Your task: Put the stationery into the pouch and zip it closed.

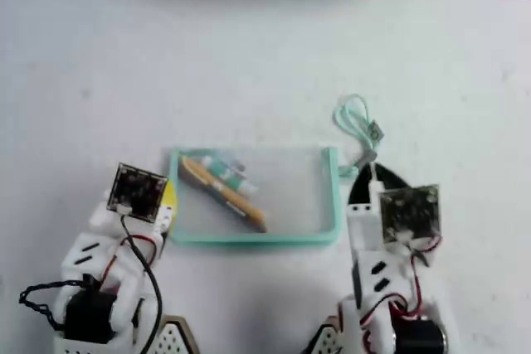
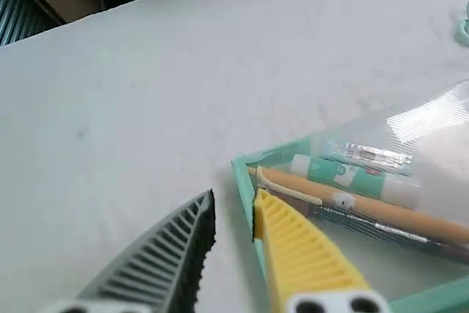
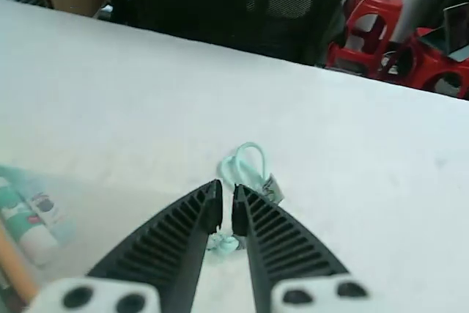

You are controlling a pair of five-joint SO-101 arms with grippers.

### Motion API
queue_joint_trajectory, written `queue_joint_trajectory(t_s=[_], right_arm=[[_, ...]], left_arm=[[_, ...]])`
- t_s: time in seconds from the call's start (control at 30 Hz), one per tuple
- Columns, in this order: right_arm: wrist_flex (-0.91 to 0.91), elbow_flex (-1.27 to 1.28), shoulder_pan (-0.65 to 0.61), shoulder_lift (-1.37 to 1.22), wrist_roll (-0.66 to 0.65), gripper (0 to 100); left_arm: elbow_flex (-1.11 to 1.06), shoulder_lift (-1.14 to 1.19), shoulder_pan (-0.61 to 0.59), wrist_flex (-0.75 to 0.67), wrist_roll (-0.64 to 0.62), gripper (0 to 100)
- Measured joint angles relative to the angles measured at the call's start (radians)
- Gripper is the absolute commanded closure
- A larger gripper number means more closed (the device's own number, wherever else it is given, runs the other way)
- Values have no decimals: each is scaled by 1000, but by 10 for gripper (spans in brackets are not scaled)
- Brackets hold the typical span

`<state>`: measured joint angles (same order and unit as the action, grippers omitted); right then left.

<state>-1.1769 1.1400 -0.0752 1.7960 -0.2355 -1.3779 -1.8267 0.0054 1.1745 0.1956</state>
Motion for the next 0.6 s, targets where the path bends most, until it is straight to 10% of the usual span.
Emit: queue_joint_trajectory(t_s=[0.6], right_arm=[[6,364,-94,0,0,971]], left_arm=[[-265,18,-84,-43,0,880]])
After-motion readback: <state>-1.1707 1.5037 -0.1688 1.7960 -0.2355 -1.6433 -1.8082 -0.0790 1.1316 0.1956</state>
